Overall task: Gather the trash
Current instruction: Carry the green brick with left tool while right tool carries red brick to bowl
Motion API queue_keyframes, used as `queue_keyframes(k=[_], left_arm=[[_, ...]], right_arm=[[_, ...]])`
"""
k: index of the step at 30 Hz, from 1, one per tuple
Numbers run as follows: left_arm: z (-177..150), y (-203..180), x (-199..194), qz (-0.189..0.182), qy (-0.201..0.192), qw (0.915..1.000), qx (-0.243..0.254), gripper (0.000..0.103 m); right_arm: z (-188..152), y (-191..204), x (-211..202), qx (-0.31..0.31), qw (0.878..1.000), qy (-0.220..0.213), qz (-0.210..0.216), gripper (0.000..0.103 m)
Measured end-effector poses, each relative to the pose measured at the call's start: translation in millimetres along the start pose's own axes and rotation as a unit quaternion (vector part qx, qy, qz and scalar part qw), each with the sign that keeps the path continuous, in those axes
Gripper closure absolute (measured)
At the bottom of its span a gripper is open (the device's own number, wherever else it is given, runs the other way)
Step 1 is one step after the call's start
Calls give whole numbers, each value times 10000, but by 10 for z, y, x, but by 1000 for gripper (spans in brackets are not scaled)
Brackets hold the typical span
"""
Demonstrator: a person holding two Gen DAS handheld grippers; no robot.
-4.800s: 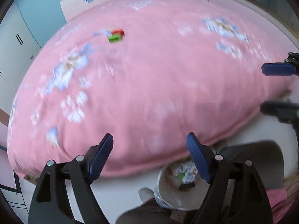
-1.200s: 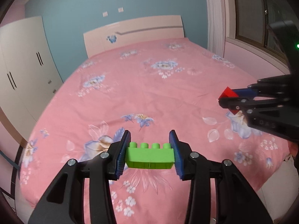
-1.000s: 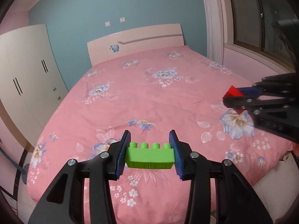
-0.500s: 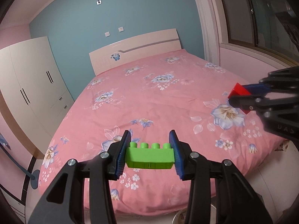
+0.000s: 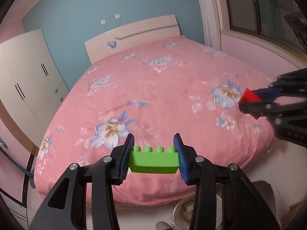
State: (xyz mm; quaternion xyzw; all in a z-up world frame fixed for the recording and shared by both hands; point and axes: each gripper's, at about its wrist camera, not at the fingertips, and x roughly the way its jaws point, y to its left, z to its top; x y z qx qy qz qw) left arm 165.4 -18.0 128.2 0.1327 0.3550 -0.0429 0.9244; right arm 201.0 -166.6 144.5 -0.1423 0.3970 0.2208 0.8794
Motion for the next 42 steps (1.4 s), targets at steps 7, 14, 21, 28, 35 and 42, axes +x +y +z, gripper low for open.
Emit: queue_keyframes(k=[7, 14, 21, 28, 35, 42], left_arm=[[-331, -75, 276, -100, 411, 9991, -20, 58], [-601, -157, 552, -149, 765, 9970, 16, 58], [-870, -290, 822, -268, 1107, 9935, 54, 58], [-1202, -438, 1058, -430, 1472, 9881, 97, 58], [-1556, -572, 1367, -496, 1915, 9802, 118, 58], [-1904, -678, 1645, -639, 2342, 9701, 32, 58]], right_arm=[[-262, 76, 331, 3, 9993, 373, 86, 82], [-501, 200, 649, -5, 9972, 703, 254, 82], [-760, 352, 936, -17, 9939, 1024, 414, 82], [-1070, 494, 1248, -12, 9882, 1408, 597, 82], [-1388, 600, 1622, 54, 9792, 1871, 780, 82], [-1696, 720, 1948, 56, 9696, 2261, 935, 82]])
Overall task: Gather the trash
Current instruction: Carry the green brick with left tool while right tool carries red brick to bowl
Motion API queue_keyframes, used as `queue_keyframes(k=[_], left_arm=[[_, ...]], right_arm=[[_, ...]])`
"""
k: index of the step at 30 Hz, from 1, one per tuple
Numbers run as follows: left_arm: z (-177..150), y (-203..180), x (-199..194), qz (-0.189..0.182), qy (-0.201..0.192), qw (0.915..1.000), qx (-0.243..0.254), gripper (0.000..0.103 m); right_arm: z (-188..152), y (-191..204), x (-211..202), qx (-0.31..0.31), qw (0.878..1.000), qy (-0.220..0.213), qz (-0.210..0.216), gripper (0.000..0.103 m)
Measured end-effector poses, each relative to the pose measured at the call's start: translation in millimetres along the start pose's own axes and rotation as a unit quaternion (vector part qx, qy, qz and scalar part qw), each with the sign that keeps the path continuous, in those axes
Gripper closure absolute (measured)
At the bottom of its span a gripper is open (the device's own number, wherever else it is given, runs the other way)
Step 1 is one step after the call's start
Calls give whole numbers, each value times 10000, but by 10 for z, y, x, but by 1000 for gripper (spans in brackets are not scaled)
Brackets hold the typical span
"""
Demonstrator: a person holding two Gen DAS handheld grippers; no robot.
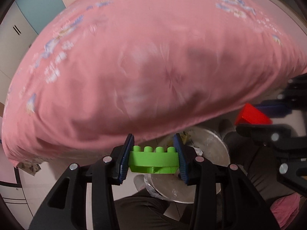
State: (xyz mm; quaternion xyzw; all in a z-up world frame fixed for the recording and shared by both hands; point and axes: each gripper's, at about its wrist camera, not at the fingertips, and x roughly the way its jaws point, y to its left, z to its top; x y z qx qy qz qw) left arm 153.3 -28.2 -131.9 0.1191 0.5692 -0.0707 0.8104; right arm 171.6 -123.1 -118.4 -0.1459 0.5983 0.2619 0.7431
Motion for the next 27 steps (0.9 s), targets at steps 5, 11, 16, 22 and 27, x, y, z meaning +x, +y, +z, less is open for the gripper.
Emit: queue_keyframes(k=[5, 11, 16, 22, 27], left_arm=[[-160, -44, 343, -137, 368, 9992, -92, 58], [-339, -91, 748, -285, 807, 9961, -206, 58], [-489, -114, 1075, -497, 1182, 9911, -361, 58], [-631, -170, 1400, -688, 1538, 9842, -536, 58], [-686, -208, 1694, -853, 1810, 9773, -691, 58]], right_arm=[[-107, 14, 351, 33, 9994, 327, 136, 82], [-233, 16, 734, 116, 9973, 662, 284, 82], [-306, 0, 1089, 260, 9941, 961, 430, 82], [-424, 73, 1512, 393, 9887, 1318, 599, 82], [-477, 33, 1843, 578, 9839, 1536, 701, 82]])
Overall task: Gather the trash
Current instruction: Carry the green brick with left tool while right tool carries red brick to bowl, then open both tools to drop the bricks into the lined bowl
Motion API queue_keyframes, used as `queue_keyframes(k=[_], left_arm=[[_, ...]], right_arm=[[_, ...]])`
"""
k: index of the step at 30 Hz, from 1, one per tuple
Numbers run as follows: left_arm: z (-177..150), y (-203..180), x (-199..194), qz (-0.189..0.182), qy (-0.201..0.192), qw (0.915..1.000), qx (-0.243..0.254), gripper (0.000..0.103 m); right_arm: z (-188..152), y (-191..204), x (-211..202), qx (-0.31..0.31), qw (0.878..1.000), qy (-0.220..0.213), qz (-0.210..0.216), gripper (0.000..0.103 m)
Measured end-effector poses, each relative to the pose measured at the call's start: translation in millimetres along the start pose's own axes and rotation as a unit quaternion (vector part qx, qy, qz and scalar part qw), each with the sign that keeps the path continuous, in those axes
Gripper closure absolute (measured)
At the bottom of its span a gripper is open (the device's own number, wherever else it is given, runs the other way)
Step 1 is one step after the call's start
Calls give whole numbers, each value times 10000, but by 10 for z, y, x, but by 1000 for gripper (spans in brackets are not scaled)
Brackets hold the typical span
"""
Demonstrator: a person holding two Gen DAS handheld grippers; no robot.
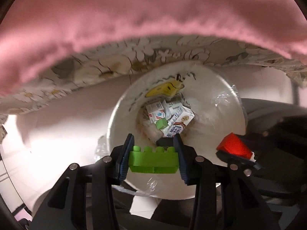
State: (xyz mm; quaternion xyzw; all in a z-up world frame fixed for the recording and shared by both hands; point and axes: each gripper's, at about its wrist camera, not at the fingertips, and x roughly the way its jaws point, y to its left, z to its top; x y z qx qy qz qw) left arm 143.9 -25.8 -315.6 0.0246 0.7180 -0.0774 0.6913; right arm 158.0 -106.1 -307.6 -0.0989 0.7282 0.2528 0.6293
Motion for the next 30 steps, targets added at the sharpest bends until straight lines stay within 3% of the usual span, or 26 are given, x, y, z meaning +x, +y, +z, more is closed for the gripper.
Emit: queue_keyframes(k=[17, 19, 21, 30], left_arm=[[189, 62, 760, -516, 875, 9927, -645, 58], [204, 60, 789, -616, 916, 9913, -710, 53], [217, 55, 798, -612, 907, 9913, -733, 41], [223, 54, 722, -575, 855, 9921, -720, 41]], right_arm=[[37, -443, 751, 938, 9950, 343, 87, 82], [47, -456, 785, 959, 9945, 404, 105, 75], [51, -460, 763, 964, 9949, 303, 54, 56], [11, -333, 707, 744, 9969, 260, 48, 55]])
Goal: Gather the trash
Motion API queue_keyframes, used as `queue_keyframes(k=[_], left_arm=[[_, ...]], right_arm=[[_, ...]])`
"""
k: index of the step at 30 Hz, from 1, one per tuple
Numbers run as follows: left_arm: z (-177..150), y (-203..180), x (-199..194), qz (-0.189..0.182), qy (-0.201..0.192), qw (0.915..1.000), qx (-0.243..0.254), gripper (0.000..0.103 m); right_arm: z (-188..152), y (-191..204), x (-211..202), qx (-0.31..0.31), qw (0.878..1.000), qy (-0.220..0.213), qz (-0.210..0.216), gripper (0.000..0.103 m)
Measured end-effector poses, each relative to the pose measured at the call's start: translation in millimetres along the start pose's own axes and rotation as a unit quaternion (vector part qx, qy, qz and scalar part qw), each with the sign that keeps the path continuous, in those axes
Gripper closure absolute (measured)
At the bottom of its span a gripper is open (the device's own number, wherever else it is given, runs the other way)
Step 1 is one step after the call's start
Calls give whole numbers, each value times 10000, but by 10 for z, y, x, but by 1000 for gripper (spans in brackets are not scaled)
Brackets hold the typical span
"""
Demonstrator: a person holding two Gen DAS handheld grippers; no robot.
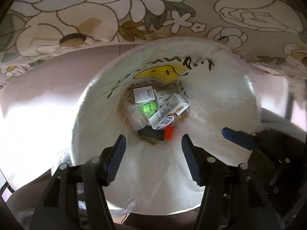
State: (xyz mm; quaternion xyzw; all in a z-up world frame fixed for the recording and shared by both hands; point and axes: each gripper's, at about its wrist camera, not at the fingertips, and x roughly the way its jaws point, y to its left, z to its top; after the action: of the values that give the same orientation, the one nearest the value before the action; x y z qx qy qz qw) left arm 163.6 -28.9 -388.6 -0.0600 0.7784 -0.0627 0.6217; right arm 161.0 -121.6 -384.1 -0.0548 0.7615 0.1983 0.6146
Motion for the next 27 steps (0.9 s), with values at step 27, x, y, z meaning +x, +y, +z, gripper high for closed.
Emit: queue_keyframes(k=[27], left_arm=[[-1231, -209, -2826, 1587, -3410, 9240, 684, 18]], right_arm=[[-1143, 470, -2691, -897, 9479, -2852, -1097, 26]])
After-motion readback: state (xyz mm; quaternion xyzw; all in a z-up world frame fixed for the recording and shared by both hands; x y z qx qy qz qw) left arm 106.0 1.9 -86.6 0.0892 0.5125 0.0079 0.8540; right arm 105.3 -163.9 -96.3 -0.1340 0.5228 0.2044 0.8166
